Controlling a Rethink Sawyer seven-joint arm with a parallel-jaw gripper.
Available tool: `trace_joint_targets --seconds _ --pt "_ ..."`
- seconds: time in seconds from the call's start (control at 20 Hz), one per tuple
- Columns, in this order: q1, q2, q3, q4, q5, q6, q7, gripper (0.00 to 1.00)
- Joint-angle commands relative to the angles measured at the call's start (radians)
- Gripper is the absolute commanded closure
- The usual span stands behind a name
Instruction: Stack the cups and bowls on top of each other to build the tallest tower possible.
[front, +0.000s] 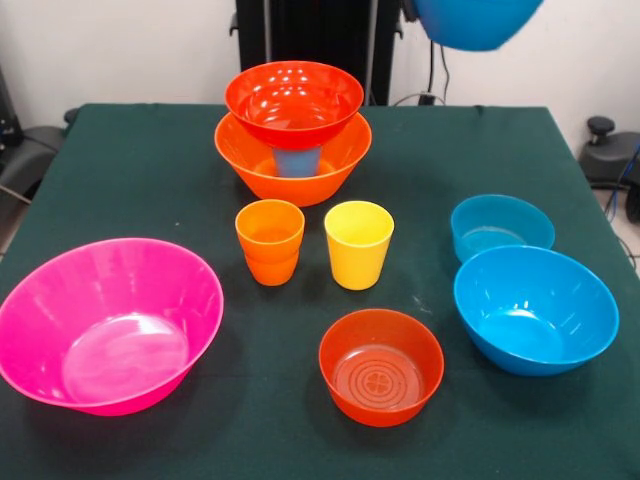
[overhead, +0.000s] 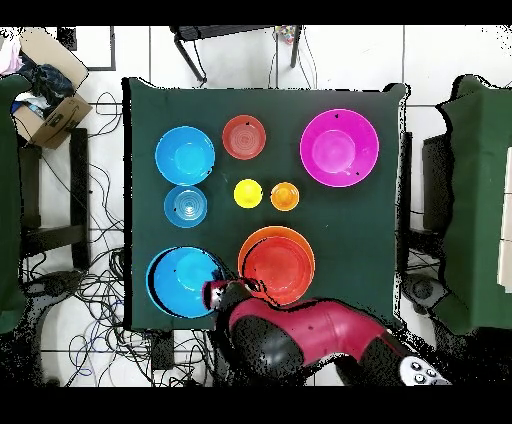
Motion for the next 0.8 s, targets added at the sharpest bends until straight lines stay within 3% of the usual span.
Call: trace_joint_targets --seconds 0.05,0.45,0.8 --pt "-0.135 -0.019 0.298 0.038 0.047 0.25 -0.146 1.0" --pt "-0.262 0.032 0.296 -0.024 -0.098 0.379 -0.234 1.0" --pt "-0.367 0.142 0.272 -0.04 -0.267 0.407 -0.279 1.0"
